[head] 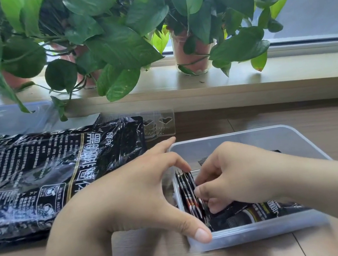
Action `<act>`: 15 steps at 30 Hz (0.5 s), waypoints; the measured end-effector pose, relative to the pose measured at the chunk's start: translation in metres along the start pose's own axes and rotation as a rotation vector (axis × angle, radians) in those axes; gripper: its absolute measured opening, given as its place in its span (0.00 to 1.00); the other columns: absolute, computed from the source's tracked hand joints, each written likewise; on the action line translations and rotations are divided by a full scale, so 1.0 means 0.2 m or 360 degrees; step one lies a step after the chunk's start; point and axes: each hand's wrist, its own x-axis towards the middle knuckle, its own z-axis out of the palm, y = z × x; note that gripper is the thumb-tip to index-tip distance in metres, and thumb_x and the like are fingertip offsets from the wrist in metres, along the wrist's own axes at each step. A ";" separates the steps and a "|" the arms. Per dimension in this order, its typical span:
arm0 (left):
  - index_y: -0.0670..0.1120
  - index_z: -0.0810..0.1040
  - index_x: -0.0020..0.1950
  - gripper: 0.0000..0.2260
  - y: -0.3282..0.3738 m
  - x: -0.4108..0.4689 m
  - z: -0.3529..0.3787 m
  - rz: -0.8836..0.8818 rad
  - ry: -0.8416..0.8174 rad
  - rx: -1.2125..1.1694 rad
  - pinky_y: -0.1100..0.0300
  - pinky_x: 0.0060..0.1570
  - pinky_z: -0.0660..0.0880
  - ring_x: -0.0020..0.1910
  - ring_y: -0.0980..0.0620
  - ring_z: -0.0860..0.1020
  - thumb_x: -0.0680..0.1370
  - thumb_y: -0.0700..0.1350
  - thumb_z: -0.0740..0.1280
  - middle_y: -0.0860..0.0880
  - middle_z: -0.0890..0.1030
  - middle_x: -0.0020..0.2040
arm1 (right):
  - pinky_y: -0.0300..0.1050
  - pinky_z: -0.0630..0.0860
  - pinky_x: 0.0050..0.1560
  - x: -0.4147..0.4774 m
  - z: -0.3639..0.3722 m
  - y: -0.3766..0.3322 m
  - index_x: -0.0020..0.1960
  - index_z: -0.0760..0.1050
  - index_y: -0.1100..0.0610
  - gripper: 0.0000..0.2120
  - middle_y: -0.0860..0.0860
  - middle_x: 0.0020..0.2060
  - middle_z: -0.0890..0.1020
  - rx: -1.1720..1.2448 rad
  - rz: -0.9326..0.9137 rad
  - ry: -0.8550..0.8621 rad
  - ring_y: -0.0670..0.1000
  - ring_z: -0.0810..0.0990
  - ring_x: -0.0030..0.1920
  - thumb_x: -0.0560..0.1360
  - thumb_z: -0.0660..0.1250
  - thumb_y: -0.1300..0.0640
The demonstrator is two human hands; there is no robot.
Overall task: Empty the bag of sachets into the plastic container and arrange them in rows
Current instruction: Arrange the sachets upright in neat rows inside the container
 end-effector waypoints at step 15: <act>0.69 0.75 0.59 0.17 0.23 -0.02 -0.10 -0.0140 -0.0289 0.0038 0.58 0.77 0.53 0.76 0.72 0.41 0.71 0.66 0.66 0.58 0.56 0.81 | 0.35 0.81 0.39 0.00 -0.02 0.04 0.51 0.85 0.56 0.06 0.47 0.35 0.88 0.0329 0.0016 -0.0204 0.44 0.83 0.30 0.76 0.72 0.62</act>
